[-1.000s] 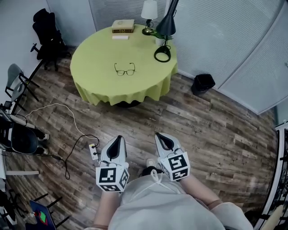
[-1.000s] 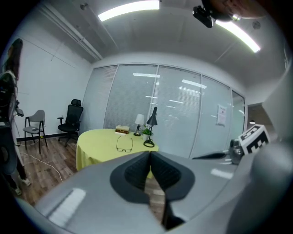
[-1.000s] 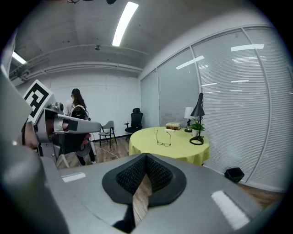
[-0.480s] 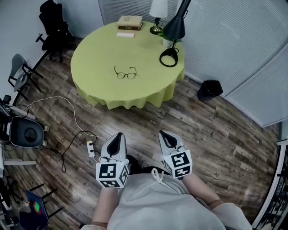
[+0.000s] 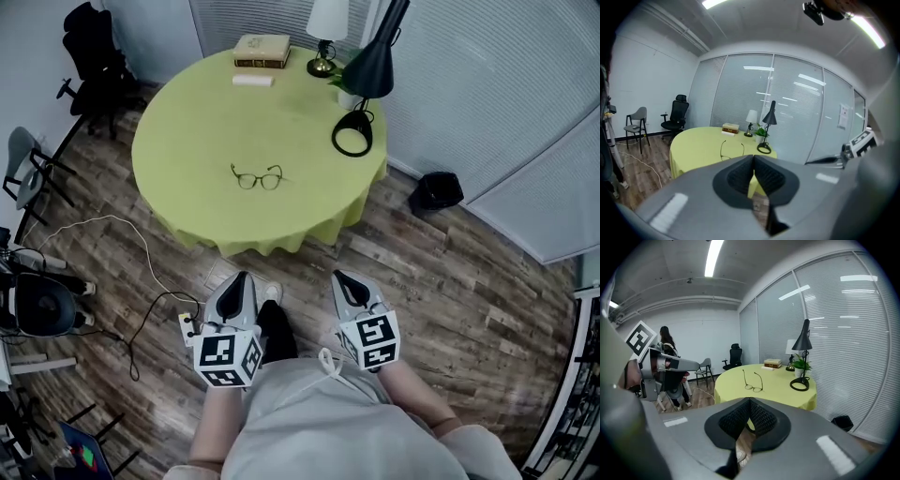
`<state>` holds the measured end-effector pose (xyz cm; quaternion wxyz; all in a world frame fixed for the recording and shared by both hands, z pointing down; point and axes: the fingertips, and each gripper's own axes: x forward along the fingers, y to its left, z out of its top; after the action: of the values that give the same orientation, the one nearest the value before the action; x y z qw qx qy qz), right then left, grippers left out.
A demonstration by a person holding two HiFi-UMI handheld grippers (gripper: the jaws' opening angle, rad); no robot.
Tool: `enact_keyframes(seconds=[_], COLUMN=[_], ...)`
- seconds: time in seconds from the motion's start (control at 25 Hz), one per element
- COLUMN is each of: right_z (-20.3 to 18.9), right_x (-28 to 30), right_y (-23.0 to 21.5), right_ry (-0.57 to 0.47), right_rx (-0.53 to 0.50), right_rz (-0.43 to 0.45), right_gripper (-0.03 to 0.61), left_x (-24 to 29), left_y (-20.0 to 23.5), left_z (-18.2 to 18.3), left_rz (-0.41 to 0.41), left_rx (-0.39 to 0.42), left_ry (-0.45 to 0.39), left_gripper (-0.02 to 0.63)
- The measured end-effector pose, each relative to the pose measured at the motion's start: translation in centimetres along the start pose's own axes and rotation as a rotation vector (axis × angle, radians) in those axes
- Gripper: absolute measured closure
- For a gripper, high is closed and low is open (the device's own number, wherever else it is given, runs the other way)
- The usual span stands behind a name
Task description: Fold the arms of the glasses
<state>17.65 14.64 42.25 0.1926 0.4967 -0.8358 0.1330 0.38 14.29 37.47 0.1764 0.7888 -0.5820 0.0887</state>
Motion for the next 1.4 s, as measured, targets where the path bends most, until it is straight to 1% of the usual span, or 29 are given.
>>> enact_keyframes(seconds=[0.16, 0.28, 0.48, 0.64, 0.76, 0.88, 1.0, 1.16, 1.24, 1.4], right_z=[2.9, 5.3, 8.7, 10.5, 11.3, 11.2, 10.5, 9.5, 8.7, 6.6], right_x=[5.1, 9.3, 15.9, 20.6, 23.0, 24.9, 26.6, 28.7, 29.9, 32.7], right_y=[-0.8, -1.3, -2.9, -4.1, -4.7, -5.0, -5.5, -6.4, -6.5, -6.4], right_ry=[0.02, 0.034, 0.047, 0.055, 0.068, 0.1, 0.143, 0.183, 0.213, 0.297], right_rx=[0.008, 0.027, 0.042, 0.052, 0.057, 0.06, 0.04, 0.002, -0.014, -0.078], right_rz=[-0.028, -0.047, -0.075, -0.099, -0.118, -0.125, -0.118, -0.1, -0.062, 0.053], right_gripper=[0.578, 0.578, 0.578, 0.578, 0.578, 0.578, 0.578, 0.578, 0.578, 0.573], left_x=[5.2, 9.4, 15.6, 19.6, 21.4, 22.5, 23.7, 24.9, 25.4, 26.9], left_y=[3.5, 6.4, 10.8, 14.0, 15.9, 17.4, 18.4, 18.7, 19.0, 19.6], left_z=[2.1, 4.0, 6.9, 8.1, 9.3, 9.6, 8.9, 7.6, 7.0, 5.8], left_rz=[-0.041, -0.068, -0.096, -0.108, -0.117, -0.117, -0.112, -0.125, -0.119, -0.096], left_rx=[-0.012, -0.001, 0.013, 0.019, 0.024, 0.022, 0.009, -0.023, -0.018, -0.005], left_ry=[0.03, 0.055, 0.071, 0.083, 0.082, 0.089, 0.107, 0.124, 0.127, 0.132], left_gripper=[0.607, 0.607, 0.607, 0.607, 0.607, 0.607, 0.607, 0.607, 0.607, 0.607])
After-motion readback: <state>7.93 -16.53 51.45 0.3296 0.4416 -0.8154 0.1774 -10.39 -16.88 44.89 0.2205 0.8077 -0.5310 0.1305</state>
